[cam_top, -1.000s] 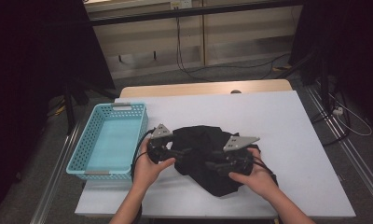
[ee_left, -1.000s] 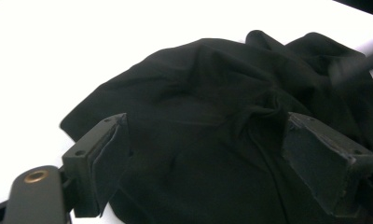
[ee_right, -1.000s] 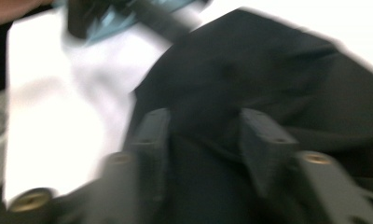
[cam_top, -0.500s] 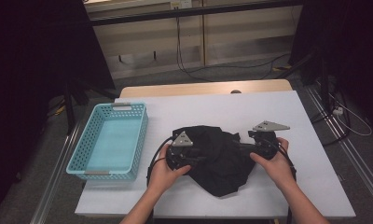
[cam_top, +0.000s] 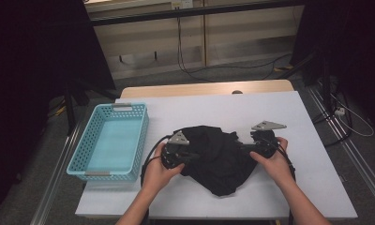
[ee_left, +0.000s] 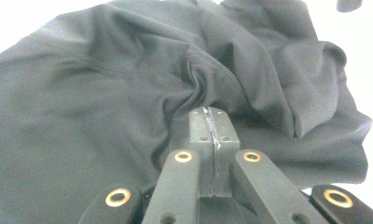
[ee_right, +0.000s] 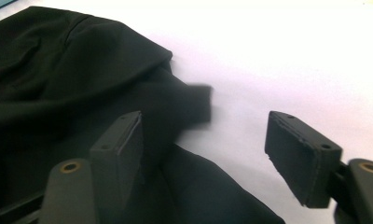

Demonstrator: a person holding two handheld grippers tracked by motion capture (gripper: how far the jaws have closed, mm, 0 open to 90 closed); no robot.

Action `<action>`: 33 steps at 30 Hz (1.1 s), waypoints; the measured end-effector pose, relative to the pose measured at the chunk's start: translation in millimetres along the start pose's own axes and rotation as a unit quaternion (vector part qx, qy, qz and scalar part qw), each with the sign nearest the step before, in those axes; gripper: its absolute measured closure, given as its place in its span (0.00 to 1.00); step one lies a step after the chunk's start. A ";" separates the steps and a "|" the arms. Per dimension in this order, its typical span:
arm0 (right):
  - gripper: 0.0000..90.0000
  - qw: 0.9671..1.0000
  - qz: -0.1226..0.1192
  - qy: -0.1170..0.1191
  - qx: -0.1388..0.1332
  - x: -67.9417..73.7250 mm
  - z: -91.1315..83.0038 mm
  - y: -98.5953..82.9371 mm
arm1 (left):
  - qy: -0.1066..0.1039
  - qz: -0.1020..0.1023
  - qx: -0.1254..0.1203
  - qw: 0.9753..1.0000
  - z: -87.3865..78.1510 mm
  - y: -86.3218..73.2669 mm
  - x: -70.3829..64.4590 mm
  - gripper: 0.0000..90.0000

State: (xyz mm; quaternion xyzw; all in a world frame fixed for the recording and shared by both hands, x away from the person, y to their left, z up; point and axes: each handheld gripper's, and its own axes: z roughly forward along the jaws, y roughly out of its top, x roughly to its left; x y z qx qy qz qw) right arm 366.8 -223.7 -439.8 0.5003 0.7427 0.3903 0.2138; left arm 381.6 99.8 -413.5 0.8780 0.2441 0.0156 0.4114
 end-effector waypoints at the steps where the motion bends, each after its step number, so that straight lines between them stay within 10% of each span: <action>1: 0.30 1.000 0.000 -0.002 -0.001 -0.7 -0.5 -0.1 | 0.002 -0.005 -0.006 1.000 -7.6 0.2 2.2 1.00; 9: 0.29 1.000 -0.011 0.007 0.008 3.3 3.0 -0.4 | 0.071 -0.049 -0.035 0.996 -54.3 -7.0 23.2 1.00; 20: 0.41 0.994 -0.079 0.057 0.042 33.3 29.9 -2.2 | 0.103 -0.057 -0.020 0.993 -54.0 -12.3 25.0 0.98; 23: 0.55 0.995 -0.067 0.066 0.044 35.6 33.3 -2.7 | 0.089 -0.061 -0.045 0.993 -47.7 -10.5 23.4 0.63; 29: 0.92 0.992 -0.066 0.095 0.055 34.8 30.3 -2.8 | 0.070 -0.031 -0.055 0.996 -26.7 -1.2 5.7 0.32; 33: 0.95 0.990 -0.082 0.095 0.069 35.6 25.3 -2.4 | 0.060 -0.016 -0.049 0.997 -13.1 1.0 -4.6 0.22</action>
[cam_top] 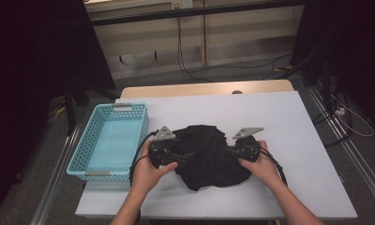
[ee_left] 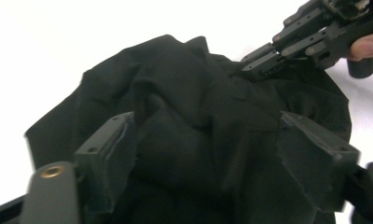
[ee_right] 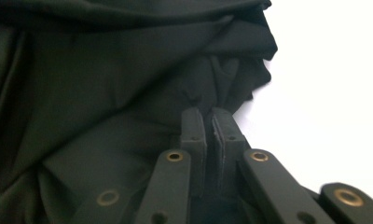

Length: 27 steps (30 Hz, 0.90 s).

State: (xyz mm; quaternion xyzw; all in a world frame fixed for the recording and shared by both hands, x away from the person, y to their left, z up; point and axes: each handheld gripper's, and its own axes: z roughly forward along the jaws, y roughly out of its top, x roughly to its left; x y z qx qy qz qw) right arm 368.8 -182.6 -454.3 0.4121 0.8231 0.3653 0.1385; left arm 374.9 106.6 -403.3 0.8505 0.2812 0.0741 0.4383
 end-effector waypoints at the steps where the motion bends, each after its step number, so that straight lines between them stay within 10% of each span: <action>1: 0.95 1.000 -0.001 0.001 0.003 -0.4 -2.2 -0.2 | -0.003 0.002 0.003 1.000 3.6 -0.4 -3.0 0.20; 8: 0.96 1.000 0.006 -0.011 -0.011 -8.3 -29.8 -6.9 | -0.007 0.036 0.043 0.998 32.7 -6.3 -21.2 0.30; 14: 0.96 1.000 0.012 -0.013 -0.024 -16.5 -42.8 -13.8 | -0.040 0.033 0.082 0.995 37.7 -10.0 -23.2 0.81; 16: 0.93 0.999 0.006 -0.023 -0.021 -16.6 -41.7 -13.7 | -0.044 0.022 0.085 0.995 32.2 -7.6 -20.8 0.95; 27: 0.46 0.996 0.029 -0.048 -0.073 -21.1 -32.7 -2.6 | 0.001 -0.028 0.027 0.999 -37.2 1.3 17.8 0.96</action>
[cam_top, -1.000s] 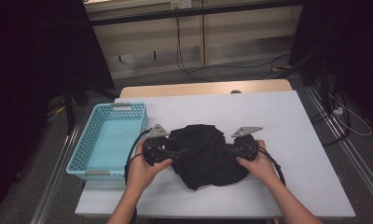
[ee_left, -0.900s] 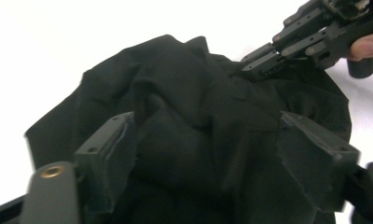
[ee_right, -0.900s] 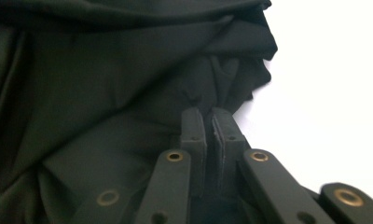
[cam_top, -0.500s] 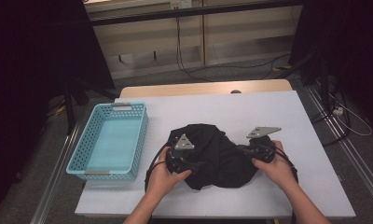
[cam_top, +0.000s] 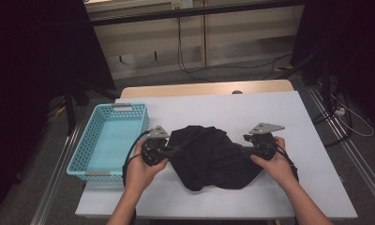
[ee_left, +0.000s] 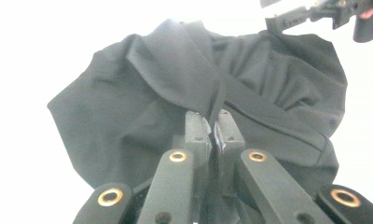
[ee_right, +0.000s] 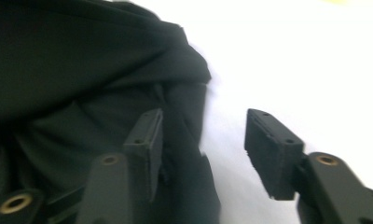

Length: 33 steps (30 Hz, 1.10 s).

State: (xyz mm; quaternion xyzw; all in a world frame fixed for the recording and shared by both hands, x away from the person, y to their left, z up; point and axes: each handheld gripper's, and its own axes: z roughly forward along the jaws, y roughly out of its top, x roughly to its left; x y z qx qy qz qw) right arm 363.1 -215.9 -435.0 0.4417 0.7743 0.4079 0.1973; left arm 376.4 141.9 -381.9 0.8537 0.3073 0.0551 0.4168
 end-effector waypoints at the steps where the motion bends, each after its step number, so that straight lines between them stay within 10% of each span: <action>1: 0.43 1.000 0.004 0.000 -0.001 0.9 3.4 2.1 | 0.004 -0.003 0.000 1.000 -3.0 -1.1 2.6 0.96; 13: 0.38 0.999 0.019 0.022 0.037 12.8 67.9 24.9 | 0.034 -0.021 -0.018 0.999 -25.8 -4.8 16.1 0.96; 15: 0.54 0.998 0.021 0.030 0.046 15.9 77.2 23.1 | 0.036 -0.024 -0.020 0.999 -27.0 -5.2 16.7 0.96; 17: 0.91 0.999 0.007 0.035 0.037 18.5 78.6 22.7 | 0.040 -0.024 -0.022 0.999 -27.8 -5.6 18.0 0.96; 26: 0.99 0.999 -0.034 0.007 0.042 -1.8 14.4 20.6 | 0.038 -0.022 -0.028 0.999 -28.6 -4.5 18.9 0.96; 33: 0.99 0.999 -0.007 0.033 0.001 -21.2 -50.6 11.4 | 0.030 -0.007 -0.017 0.999 -11.5 2.6 12.8 0.97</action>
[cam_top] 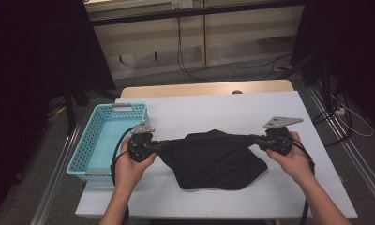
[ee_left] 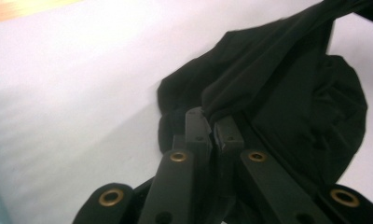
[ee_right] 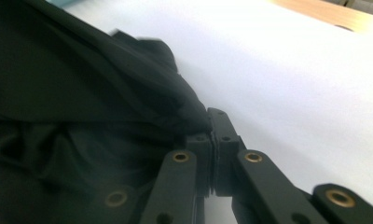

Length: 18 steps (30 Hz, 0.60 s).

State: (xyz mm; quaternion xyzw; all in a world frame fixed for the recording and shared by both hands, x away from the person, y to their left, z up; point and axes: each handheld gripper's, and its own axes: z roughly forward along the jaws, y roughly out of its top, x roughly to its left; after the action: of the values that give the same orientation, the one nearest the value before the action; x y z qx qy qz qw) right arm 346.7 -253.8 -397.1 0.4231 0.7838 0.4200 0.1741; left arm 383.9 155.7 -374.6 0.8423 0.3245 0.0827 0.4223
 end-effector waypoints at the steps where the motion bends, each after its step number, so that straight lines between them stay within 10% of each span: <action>1: 0.98 1.000 0.001 0.004 -0.006 -0.6 -1.7 -1.0 | 0.004 0.000 0.001 1.000 2.2 0.4 -0.4 0.97; 11: 0.61 0.998 0.053 -0.017 -0.035 -2.4 37.3 3.8 | 0.044 -0.029 0.002 0.999 -17.6 -5.3 18.5 0.96; 18: 0.55 0.999 0.035 -0.029 -0.019 -5.7 60.4 5.6 | 0.046 -0.024 0.004 0.999 -17.1 -6.2 16.5 0.96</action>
State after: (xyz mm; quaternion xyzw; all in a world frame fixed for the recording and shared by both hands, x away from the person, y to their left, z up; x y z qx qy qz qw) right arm 390.9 -226.0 -428.5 0.4587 0.7549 0.4286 0.1897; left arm 386.8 179.9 -370.8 0.8311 0.3639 0.1099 0.4058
